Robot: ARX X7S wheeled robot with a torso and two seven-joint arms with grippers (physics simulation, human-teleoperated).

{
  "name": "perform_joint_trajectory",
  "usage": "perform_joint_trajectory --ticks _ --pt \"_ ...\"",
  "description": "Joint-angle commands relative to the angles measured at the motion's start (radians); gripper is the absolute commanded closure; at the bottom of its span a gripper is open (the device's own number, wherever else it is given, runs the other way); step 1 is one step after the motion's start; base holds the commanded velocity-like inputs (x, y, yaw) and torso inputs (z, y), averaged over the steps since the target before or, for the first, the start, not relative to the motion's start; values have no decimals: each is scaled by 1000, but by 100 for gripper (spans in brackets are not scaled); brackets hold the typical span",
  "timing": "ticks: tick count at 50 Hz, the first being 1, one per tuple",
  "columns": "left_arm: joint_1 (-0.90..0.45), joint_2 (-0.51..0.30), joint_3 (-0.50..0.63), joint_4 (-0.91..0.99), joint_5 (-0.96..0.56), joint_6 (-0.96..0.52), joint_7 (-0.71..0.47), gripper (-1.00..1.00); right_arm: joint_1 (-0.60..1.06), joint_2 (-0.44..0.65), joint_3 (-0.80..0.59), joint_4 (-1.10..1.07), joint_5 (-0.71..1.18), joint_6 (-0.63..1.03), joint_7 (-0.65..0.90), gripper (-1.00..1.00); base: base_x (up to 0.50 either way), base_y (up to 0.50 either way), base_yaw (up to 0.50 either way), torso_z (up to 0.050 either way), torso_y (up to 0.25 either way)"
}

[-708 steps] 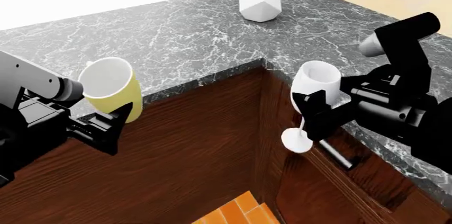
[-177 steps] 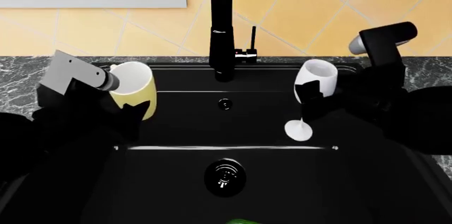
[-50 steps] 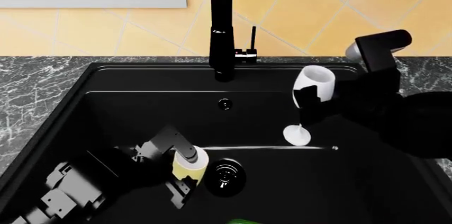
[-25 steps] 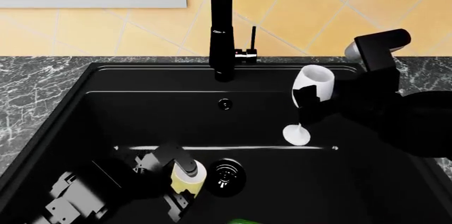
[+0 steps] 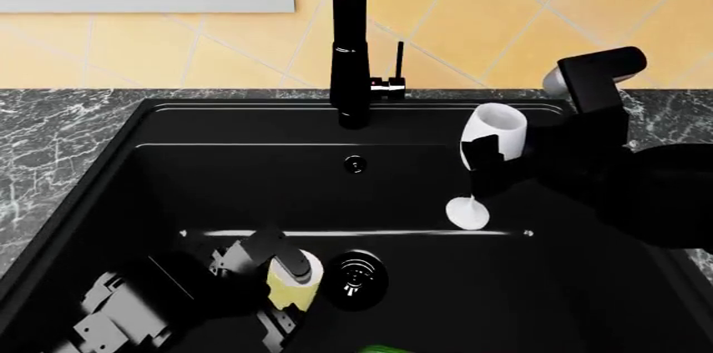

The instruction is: Pick the cup and wine glass and place them in the sink. Then turn on the water.

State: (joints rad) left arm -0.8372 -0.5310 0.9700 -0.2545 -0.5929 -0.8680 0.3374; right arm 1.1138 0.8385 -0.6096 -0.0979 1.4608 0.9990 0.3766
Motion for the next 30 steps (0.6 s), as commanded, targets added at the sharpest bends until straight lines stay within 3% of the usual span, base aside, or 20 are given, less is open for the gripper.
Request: perform_joint_trajectory --ticks 1,30 --pt "1 -3 3 -10 -7 -8 -8 -100 7 1 4 -4 -20 3 -14 100 0 0 0 0 0" --pt "-42 -65 -48 99 -61 -77 -28 -100 31 3 6 -5 0 17 -5 100 0 0 0 0 0"
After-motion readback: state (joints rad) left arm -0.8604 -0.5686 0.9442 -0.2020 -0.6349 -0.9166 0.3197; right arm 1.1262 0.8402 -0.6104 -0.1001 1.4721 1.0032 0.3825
